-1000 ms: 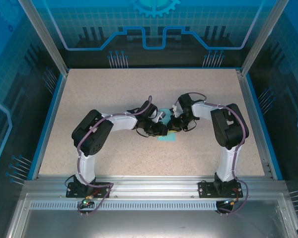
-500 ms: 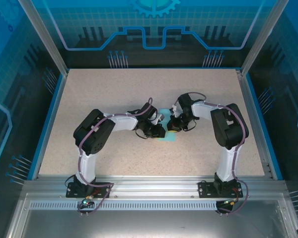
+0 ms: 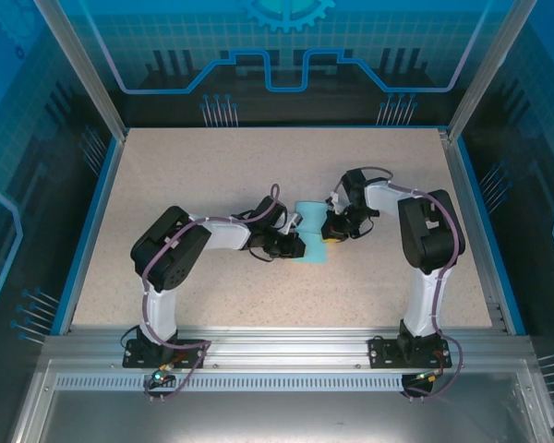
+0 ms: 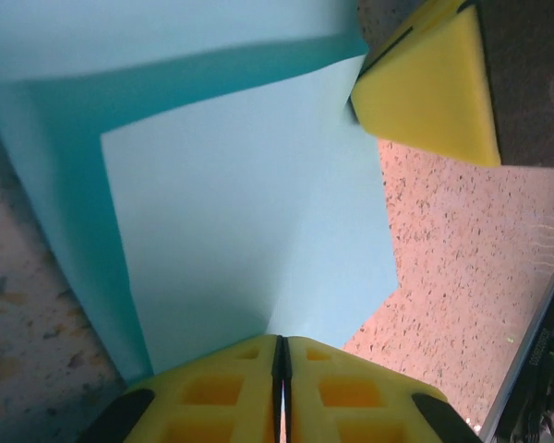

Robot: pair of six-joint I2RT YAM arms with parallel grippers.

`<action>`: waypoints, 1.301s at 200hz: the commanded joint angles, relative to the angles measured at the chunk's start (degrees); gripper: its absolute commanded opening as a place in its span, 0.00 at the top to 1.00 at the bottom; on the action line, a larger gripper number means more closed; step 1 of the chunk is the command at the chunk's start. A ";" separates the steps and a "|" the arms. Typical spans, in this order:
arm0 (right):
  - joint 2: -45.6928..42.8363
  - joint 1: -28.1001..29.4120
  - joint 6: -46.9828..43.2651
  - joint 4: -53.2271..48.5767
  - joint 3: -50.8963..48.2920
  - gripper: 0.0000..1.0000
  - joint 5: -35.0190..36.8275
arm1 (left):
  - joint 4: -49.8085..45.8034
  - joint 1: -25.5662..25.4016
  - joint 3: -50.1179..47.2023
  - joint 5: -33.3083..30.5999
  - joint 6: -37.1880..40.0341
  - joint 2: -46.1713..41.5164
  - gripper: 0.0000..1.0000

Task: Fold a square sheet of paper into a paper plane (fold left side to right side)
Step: Fold the triangle a second time at the center of the table.

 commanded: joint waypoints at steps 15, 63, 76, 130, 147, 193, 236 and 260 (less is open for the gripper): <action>2.54 -1.84 -1.60 -1.85 1.91 0.94 3.32 | -11.70 -0.18 -4.60 -4.56 -0.07 3.33 0.87; -6.49 -2.34 -0.88 -1.54 0.73 0.94 1.39 | -11.71 -0.21 -4.07 -4.33 -0.23 3.17 0.87; -7.78 -1.90 -0.49 -1.76 0.98 0.94 -1.16 | -11.80 -0.18 -3.86 -4.41 -0.10 3.14 0.86; -3.44 4.13 3.29 1.84 0.50 0.94 -4.56 | -11.71 -0.19 -3.72 -4.37 -0.26 2.89 0.86; -1.59 4.99 3.24 1.55 1.41 0.94 -3.76 | -11.97 -0.18 -3.61 -4.46 -0.10 2.72 0.86; 1.91 4.17 1.41 -1.56 3.37 0.94 2.76 | -12.51 -0.24 -3.54 -4.98 -0.40 2.89 0.87; 3.15 0.47 0.27 -3.24 3.95 0.94 7.80 | -12.45 -0.19 -4.07 -5.25 -0.44 2.89 0.87; 3.45 -0.91 -0.66 -3.68 4.67 0.94 8.34 | -12.09 -0.18 -4.33 -5.16 -0.50 2.88 0.87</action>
